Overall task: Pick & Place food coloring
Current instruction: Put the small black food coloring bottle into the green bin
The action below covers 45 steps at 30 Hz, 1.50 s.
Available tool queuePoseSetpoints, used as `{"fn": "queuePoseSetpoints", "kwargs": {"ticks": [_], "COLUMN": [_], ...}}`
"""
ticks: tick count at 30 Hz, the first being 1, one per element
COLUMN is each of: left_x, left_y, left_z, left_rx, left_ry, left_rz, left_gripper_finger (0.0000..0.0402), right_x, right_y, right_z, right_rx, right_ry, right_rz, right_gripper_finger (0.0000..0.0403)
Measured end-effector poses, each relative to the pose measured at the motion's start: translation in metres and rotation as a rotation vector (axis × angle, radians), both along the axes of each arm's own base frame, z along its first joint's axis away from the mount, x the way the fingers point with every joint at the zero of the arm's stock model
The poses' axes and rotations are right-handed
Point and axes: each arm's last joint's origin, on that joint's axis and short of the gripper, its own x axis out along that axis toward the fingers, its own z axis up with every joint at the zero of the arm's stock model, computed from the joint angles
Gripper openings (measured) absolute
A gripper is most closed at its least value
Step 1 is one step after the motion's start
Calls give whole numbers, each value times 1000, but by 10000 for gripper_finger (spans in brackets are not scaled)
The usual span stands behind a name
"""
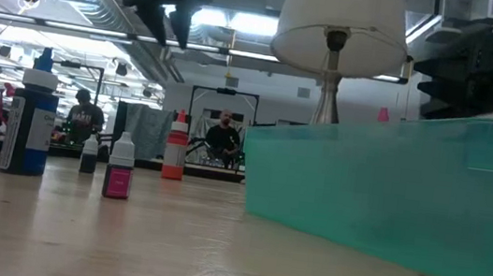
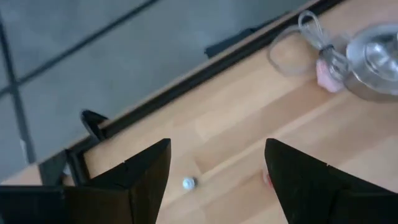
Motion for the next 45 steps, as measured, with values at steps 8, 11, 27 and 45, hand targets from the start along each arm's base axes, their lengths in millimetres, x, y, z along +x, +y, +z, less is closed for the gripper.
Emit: {"fn": "queuePoseSetpoints", "kwargs": {"ticks": [8, 11, 27, 45], "left_x": [-37, -49, -53, -30], "left_y": [1, 6, 23, 36], "left_z": [-21, -35, -115, -180], "left_rx": [-102, -112, -108, -278], "left_ry": [-13, 11, -20, 57], "left_rz": [38, 62, 52, 228], "left_gripper_finger": [254, 255, 252, 251], "right_x": [0, 0, 0, 0], "right_y": [0, 0, 0, 0], "right_z": [0, 0, 0, 0], "right_rx": [0, 0, 0, 0], "right_ry": [1, 1, 3, 4], "right_rz": [0, 0, 0, 0], "right_gripper_finger": [397, 397, 397, 397]}}
